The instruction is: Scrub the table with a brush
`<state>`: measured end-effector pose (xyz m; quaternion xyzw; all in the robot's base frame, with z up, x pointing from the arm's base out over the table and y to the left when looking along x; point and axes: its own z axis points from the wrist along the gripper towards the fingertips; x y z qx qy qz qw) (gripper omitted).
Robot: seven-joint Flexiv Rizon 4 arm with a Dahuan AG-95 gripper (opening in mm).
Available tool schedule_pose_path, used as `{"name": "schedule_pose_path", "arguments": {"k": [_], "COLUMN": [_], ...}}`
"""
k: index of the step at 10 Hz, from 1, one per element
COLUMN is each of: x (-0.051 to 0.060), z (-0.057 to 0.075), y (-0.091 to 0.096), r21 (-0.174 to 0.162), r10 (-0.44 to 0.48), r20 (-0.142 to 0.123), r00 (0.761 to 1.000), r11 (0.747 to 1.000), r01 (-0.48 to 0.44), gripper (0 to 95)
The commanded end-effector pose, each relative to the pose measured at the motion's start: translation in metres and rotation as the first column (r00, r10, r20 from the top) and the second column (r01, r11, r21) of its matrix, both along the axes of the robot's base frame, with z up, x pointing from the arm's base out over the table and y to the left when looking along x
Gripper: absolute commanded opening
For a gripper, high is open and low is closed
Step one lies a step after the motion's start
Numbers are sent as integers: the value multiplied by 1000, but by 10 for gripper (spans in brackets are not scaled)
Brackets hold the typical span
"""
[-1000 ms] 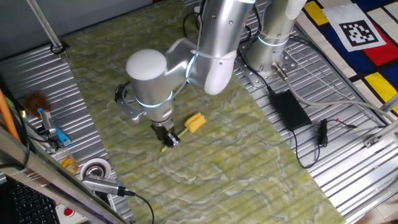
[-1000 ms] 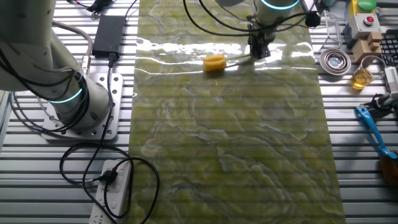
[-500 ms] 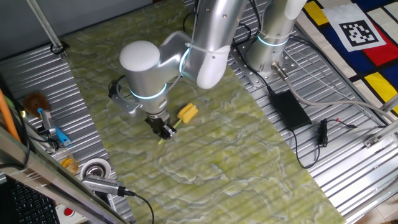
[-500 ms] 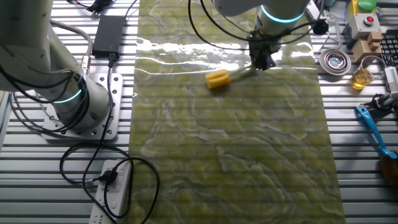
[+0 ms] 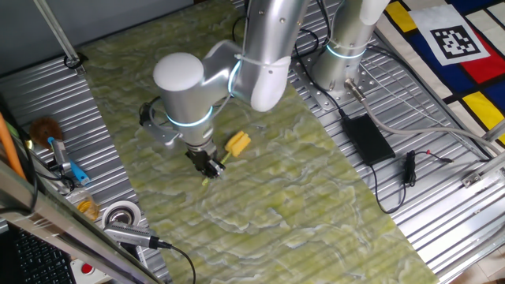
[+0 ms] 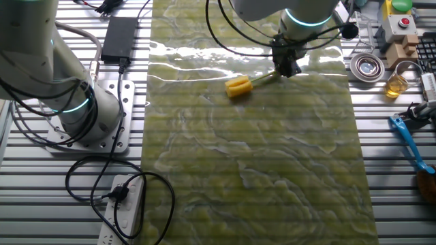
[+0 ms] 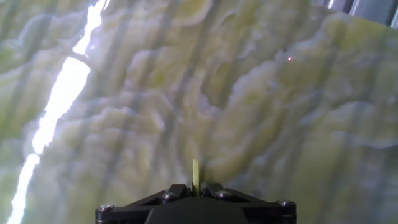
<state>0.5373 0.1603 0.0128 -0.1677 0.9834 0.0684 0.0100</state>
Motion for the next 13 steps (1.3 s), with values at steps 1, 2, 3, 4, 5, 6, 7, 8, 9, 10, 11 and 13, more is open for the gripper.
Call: {"name": "schedule_pose_path", "arguments": {"k": [1,2,3,4,5,6,7,8,9,10,11,13], "x": [-3,-3,-4,-5,-5,-5,-5,-6,-6,-5,-5,-4], "z": [0,0,-1,0,1,2,1,0,-2,-3,-3,-1], "y": [21,24,27,31,32,32,32,27,20,12,6,-6], "r21": [-2,0,2,19,25,28,25,19,19,18,17,9], "r10": [-112,-120,-127,-157,-171,-184,-178,-149,-124,-98,-80,-37], "r20": [-12,-9,-7,-11,-16,-22,-18,-4,3,7,10,16], "r00": [994,993,992,988,985,983,984,989,992,995,997,999], "r11": [994,993,992,987,985,982,984,989,992,995,997,999], "r01": [112,120,127,157,171,185,178,149,124,98,80,37], "gripper": [0,0,0,0,0,0,0,0,0,0,0,0]}}
